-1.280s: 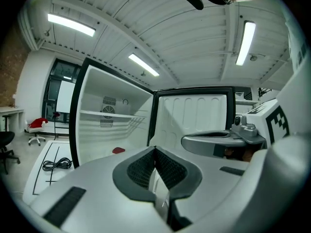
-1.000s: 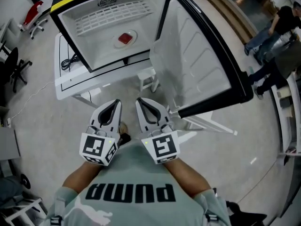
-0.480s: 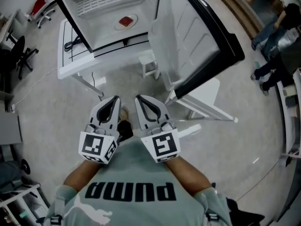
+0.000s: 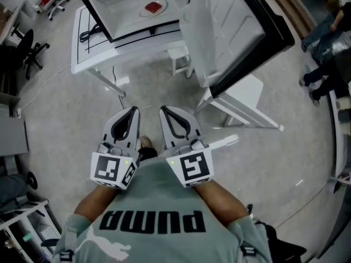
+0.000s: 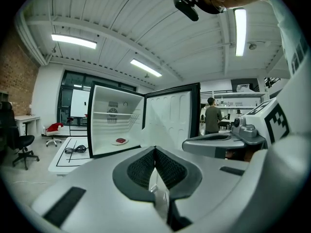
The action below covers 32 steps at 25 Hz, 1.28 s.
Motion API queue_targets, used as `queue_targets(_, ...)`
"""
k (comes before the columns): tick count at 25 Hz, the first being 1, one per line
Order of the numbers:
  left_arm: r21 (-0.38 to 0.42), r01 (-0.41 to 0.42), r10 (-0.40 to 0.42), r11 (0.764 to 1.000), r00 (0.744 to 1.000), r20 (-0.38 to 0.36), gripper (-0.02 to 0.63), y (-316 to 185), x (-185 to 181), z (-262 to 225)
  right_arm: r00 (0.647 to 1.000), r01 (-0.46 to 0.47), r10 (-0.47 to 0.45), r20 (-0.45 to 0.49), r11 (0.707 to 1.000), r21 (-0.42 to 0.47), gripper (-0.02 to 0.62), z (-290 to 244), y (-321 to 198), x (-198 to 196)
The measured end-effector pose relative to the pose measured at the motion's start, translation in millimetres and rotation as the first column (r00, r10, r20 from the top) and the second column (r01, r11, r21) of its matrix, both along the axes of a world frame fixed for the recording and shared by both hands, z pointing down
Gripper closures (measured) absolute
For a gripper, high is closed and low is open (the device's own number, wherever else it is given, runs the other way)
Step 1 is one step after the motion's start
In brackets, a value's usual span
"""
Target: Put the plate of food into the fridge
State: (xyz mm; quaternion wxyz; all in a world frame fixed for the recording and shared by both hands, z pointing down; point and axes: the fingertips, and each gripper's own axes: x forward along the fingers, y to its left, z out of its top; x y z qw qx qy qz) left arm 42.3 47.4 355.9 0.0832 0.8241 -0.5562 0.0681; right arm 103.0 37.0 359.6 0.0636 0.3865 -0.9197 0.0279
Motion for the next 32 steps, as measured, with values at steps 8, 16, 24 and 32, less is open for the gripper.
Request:
queue_targets(8, 0.010, -0.013, 0.014, 1.000, 1.000, -0.008, 0.601, 35.2, -24.8, 1.8, 1.000, -0.006, 0.006, -0.022, 1.000, 0.010, 0.591, -1.5, 33.0, -26.0)
queue_targets(16, 0.028, -0.034, 0.035, 0.999, 0.999, -0.011, 0.600, 83.5, -66.3, -10.1, 0.998, -0.057, 0.057, -0.010, 0.998, 0.012, 0.591, -11.6, 81.6, -60.2)
queue_targets(24, 0.041, -0.080, 0.081, 0.996, 0.997, -0.018, 0.600, 133.1, -83.9, -10.7, 0.996, -0.086, 0.087, -0.024, 0.996, 0.035, 0.591, -16.2, 133.3, -81.7)
queue_targets(32, 0.052, -0.121, 0.122, 0.991, 0.992, -0.019, 0.600, 169.0, -89.3, -9.7, 0.993, -0.119, 0.120, -0.020, 0.992, 0.038, 0.591, -14.3, 173.1, -89.7)
